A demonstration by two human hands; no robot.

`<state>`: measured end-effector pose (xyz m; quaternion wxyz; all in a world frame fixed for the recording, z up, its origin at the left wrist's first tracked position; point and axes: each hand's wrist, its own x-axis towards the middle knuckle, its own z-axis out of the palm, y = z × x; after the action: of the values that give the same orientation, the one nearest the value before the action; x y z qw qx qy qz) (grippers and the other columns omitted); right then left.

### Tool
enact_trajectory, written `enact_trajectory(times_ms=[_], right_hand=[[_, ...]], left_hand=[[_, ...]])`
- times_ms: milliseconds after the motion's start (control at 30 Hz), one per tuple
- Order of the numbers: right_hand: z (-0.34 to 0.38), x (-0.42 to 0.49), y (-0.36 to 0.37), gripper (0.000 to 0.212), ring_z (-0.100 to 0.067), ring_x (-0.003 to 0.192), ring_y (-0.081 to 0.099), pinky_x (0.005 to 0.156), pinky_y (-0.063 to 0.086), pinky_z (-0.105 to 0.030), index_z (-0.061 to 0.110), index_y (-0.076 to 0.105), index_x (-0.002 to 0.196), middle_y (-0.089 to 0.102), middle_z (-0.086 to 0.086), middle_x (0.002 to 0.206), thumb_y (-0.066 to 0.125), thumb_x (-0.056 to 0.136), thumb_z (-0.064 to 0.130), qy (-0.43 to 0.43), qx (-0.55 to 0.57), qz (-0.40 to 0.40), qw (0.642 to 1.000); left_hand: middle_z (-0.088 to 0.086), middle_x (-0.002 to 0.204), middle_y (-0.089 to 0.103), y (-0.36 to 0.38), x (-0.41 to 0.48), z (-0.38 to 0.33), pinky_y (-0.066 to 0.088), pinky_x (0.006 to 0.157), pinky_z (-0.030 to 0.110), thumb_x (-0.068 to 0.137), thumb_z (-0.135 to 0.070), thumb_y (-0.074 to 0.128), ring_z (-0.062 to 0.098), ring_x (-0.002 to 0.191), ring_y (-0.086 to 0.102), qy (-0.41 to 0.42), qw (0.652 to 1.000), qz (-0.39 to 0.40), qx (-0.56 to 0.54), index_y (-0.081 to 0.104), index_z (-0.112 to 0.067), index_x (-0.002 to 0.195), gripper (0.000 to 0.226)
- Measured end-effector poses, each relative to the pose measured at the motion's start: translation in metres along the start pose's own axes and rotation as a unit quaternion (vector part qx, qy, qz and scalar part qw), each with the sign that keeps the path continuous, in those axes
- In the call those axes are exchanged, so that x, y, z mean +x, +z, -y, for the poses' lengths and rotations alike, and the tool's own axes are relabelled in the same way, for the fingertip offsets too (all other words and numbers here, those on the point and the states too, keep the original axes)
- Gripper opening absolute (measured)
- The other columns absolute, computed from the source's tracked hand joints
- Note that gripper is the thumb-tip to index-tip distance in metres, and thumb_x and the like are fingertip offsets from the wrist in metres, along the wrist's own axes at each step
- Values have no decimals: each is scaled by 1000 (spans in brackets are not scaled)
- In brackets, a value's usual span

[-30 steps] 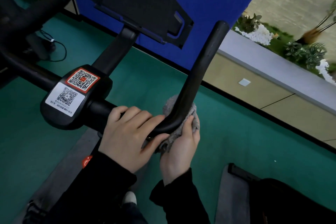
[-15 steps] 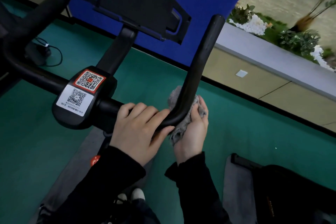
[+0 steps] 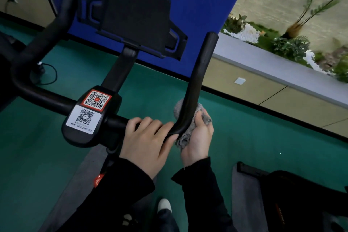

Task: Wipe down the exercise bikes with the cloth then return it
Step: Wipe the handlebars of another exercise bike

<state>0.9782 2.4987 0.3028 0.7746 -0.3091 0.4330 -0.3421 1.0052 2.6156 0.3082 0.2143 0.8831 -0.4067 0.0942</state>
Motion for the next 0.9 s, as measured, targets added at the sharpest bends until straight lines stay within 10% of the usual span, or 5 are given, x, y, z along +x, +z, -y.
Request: enact_trajectory(times_ms=[167, 367, 533, 767, 900], right_hand=[[4, 14, 8, 15, -34, 106, 62, 98, 47, -51, 8, 55, 112, 62, -23, 117, 49, 99, 13, -64, -47, 1, 997], [-4, 7, -3, 13, -13, 95, 65, 83, 51, -22, 17, 63, 104, 68, -3, 101, 59, 93, 11, -312, -217, 6, 925], [13, 38, -10, 27, -27, 114, 56, 102, 42, -27, -1, 65, 109, 63, -9, 118, 57, 85, -8, -496, -333, 160, 786], [69, 85, -1, 40, -25, 119, 53, 106, 40, -41, -2, 68, 106, 65, -10, 116, 58, 75, -24, -523, -442, 399, 610], [92, 84, 19, 35, -26, 106, 58, 99, 40, -38, 1, 67, 98, 67, -8, 101, 57, 72, -18, -489, -512, 561, 428]], left_hand=[[-3, 79, 64, -4, 12, -12, 38, 80, 38, 93, -40, 38, 23, 79, 59, -35, 999, 20, -4, 68, -17, 97, 39], [0, 74, 68, 1, 30, -31, 45, 71, 35, 89, -39, 40, 23, 72, 63, -98, 995, 15, -3, 70, -13, 94, 41], [-1, 73, 70, 15, 29, -38, 41, 74, 35, 89, -40, 46, 22, 67, 65, -139, 989, -49, -6, 71, -15, 94, 36], [-4, 70, 69, 16, 32, -43, 45, 66, 34, 87, -45, 48, 21, 64, 65, -175, 982, -61, -28, 73, -22, 93, 34], [-5, 69, 70, 14, 37, -48, 47, 66, 32, 82, -49, 48, 19, 65, 67, -215, 975, -52, -33, 73, -25, 88, 35]])
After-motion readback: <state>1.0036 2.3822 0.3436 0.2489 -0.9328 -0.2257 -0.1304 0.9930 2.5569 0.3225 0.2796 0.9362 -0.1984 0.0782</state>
